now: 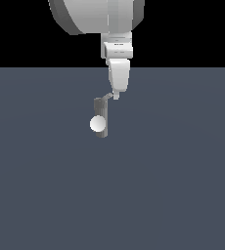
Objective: Turn on the faucet by rotating a designated handle.
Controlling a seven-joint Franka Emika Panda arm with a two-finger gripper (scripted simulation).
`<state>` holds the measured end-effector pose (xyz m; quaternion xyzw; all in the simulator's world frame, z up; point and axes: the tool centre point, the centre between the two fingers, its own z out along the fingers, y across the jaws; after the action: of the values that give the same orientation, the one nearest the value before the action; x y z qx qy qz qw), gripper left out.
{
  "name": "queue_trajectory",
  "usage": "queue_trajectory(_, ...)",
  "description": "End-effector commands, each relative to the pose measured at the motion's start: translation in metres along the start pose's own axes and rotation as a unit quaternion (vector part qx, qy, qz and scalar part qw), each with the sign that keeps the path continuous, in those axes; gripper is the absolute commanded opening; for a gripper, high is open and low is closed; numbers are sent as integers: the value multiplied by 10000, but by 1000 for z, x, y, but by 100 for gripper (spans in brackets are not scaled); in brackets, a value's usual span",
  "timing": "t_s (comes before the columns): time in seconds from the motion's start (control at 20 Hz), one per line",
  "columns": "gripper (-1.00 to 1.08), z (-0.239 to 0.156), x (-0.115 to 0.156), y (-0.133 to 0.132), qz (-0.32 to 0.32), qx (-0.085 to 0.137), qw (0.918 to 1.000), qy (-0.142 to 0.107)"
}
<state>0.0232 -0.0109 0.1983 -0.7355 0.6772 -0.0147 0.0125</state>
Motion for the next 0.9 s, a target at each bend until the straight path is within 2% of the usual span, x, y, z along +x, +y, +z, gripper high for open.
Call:
queue_trajectory(0.0,-100,15,-10,15,-46,-186,9998,-25)
queue_trajectory(0.05,-100,2,-1,4,3,-29,10000,-14)
queue_trajectory(0.7,-100,15,-82,22,-44,-191,9998,-24)
queue_trajectory(0.75,-100,15,-82,22,-44,-191,9998,-24)
queue_trajectory(0.8,-100,2,-48,13,195,-38,9998,4)
queue_trajectory(0.85,-100,2,-53,10,182,-47,9998,2)
